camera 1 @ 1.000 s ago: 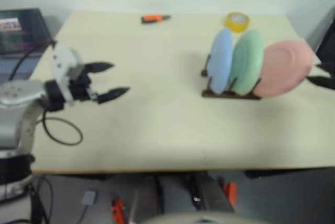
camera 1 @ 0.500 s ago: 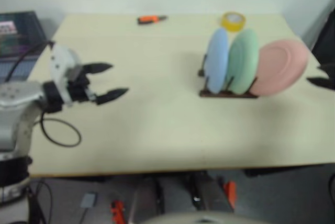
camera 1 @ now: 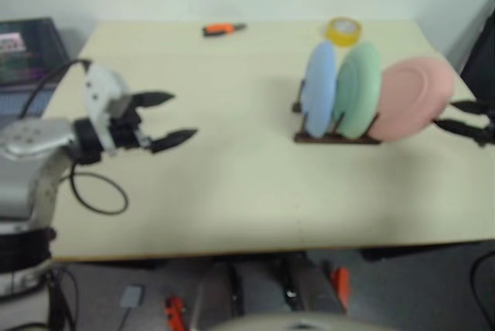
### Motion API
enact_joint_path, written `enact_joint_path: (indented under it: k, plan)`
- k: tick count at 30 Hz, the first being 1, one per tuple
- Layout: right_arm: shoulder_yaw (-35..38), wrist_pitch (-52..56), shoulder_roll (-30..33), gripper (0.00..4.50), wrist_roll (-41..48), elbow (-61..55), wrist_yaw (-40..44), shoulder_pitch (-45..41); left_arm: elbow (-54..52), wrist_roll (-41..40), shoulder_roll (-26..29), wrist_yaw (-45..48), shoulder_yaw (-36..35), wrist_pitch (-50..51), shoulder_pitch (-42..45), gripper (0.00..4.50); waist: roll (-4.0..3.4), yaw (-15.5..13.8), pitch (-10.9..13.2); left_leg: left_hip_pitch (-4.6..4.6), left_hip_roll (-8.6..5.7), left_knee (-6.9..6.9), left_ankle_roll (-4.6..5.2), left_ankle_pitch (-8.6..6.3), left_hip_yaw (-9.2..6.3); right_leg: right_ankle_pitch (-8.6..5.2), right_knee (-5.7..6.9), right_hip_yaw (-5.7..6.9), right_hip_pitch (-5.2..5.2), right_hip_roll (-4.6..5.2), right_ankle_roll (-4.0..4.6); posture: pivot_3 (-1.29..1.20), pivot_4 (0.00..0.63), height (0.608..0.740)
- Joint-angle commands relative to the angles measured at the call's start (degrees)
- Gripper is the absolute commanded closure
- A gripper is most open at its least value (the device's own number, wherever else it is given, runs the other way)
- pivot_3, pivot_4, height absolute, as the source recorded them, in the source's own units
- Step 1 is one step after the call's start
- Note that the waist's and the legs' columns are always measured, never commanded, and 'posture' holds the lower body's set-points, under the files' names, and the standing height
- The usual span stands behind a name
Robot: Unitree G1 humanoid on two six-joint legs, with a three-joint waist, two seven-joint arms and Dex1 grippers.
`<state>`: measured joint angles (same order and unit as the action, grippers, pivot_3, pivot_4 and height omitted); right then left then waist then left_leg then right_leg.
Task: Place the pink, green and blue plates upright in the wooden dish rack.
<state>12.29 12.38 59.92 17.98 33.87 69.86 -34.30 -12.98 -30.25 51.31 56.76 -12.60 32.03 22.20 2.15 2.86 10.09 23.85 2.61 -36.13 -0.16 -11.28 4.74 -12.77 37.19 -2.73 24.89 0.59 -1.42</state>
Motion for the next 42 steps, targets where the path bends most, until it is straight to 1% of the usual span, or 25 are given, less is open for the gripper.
enact_joint_path:
  k: [1,9,17,22,27,29,33,36,39,42]
  plan:
    - [2.7,1.9,0.4,1.18,2.8,-6.1,-0.9,-2.4,0.3,0.5,-0.2,-0.3,0.4,-1.3,1.7,0.00,0.00,0.0,0.0,0.00,0.00,0.01,0.00,0.00,0.00,0.02,-0.01,0.02,0.00,0.00,-0.03,0.00,0.150,0.740]
    - [3.7,4.8,0.9,1.18,5.0,-10.9,-0.7,-2.6,1.2,1.0,-0.5,0.0,1.0,-2.0,2.3,0.00,0.00,-0.3,0.0,0.04,0.01,0.04,0.00,0.00,0.01,0.01,-0.06,0.05,0.00,0.00,-0.03,0.00,0.150,0.740]
    - [3.5,8.7,-0.1,1.18,7.6,-16.4,-0.1,-2.2,1.9,1.6,-1.2,-0.1,1.4,-3.0,2.4,0.00,0.00,-0.2,0.0,0.03,0.01,0.01,0.00,0.00,0.01,0.02,-0.04,0.04,-0.01,0.00,-0.03,0.00,0.150,0.740]
    - [2.5,9.9,-0.3,1.18,6.8,-18.2,-0.5,-0.9,2.5,1.8,-1.5,-0.1,1.7,-3.6,2.5,0.00,0.01,-0.4,0.0,0.04,0.02,0.01,0.00,0.00,0.01,0.02,-0.05,0.05,-0.01,0.00,-0.04,0.00,0.150,0.740]
    - [3.2,9.4,0.7,1.18,6.0,-17.6,-0.5,-0.1,2.9,2.1,-1.4,0.1,1.8,-3.8,2.6,0.00,0.01,-0.4,0.0,0.04,0.01,0.01,0.00,0.00,0.02,0.02,-0.04,0.04,0.00,0.00,-0.04,0.00,0.150,0.740]
    - [4.4,9.2,2.0,1.18,6.0,-16.0,-0.1,-0.2,3.3,2.2,-1.3,0.4,1.8,-4.0,2.8,0.00,0.00,-0.5,0.0,0.03,0.01,0.01,0.00,0.00,0.02,0.02,-0.03,0.05,0.00,0.00,-0.03,0.00,0.150,0.740]
    - [7.4,9.3,6.2,1.18,7.9,-13.0,5.5,2.8,4.0,2.5,-0.7,0.9,1.7,-4.2,3.4,0.00,0.00,-1.0,0.0,0.04,0.00,0.02,0.00,0.00,0.04,0.01,-0.06,0.05,-0.01,0.01,-0.03,0.00,0.150,0.740]
    - [8.3,6.4,9.3,1.18,6.4,-5.3,9.0,4.3,3.4,2.1,-0.5,1.4,1.6,-4.0,4.0,0.00,0.01,-1.1,0.0,0.04,0.01,0.02,0.00,0.00,0.04,0.01,-0.09,0.07,-0.02,0.01,-0.02,0.00,0.150,0.740]
    - [7.8,3.8,11.3,1.18,4.8,3.4,11.7,4.1,2.3,1.6,-0.2,1.9,1.3,-3.3,3.9,0.00,0.01,-1.0,0.0,0.03,0.00,-0.02,0.00,0.00,0.06,-0.09,-0.09,0.06,-0.06,0.01,0.16,0.00,0.150,0.740]
    - [6.8,2.1,12.4,1.18,4.0,8.1,14.8,3.1,2.6,1.2,0.9,2.9,0.5,-2.9,3.6,0.00,0.01,-0.8,0.0,-0.10,-0.01,-0.07,0.00,0.00,0.06,-0.10,-0.07,0.05,-0.22,0.01,0.17,0.00,0.150,0.740]
